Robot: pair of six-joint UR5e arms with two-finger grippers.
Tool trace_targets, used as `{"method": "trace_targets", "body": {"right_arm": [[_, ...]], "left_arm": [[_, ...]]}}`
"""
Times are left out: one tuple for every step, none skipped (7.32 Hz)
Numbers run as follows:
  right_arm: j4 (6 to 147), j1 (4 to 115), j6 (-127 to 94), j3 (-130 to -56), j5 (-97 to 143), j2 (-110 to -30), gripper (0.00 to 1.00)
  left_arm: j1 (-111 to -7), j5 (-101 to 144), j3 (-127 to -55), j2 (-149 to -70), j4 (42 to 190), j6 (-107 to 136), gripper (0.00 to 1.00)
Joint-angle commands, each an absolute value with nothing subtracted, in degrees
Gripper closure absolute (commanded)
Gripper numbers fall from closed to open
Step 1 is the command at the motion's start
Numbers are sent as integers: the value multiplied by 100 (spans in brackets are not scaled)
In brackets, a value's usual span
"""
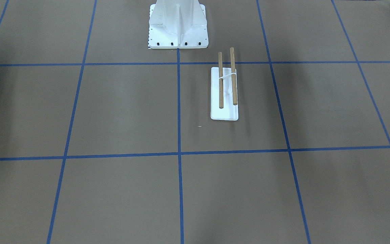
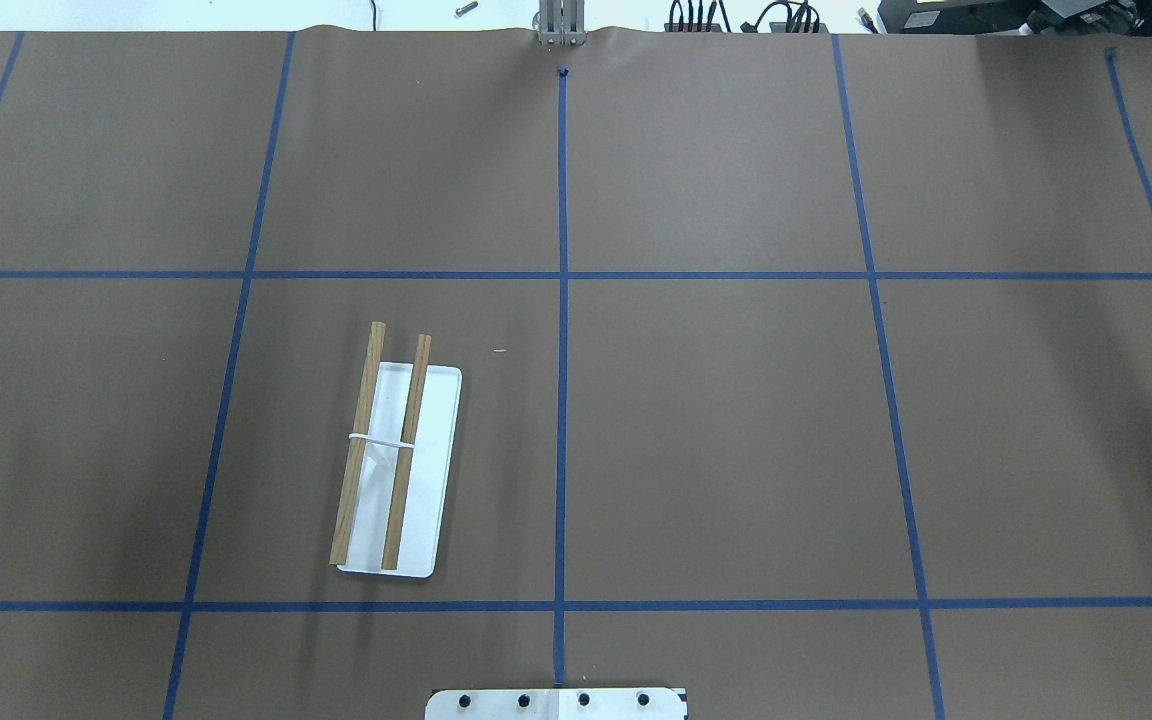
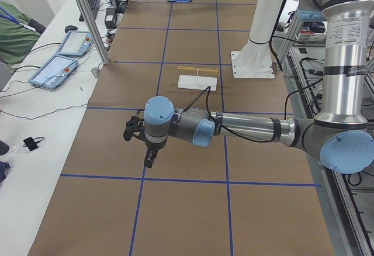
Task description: Hang towel on rack
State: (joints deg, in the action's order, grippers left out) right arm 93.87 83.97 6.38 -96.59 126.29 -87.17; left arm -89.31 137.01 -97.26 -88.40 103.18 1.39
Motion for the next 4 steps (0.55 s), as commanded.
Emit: {"method": "trace_targets", "body": {"right_arm": [[9369, 8385, 694, -9388, 12612, -8701, 0], [8821, 8376, 694, -8926, 12621, -8692, 0], [7884, 8367, 651, -8086, 12752, -8518, 0], [7579, 8385, 703, -7172, 13362, -8177, 0]], "left_arm": [[-8921, 13702, -9703, -8868, 10589, 175, 2], [-8921, 13711, -9703, -8859, 10600, 141, 2], [-8912, 13702, -9703, -8851, 10652, 132, 2], [-8912, 13702, -9703, -8842, 10757, 132, 2]]}}
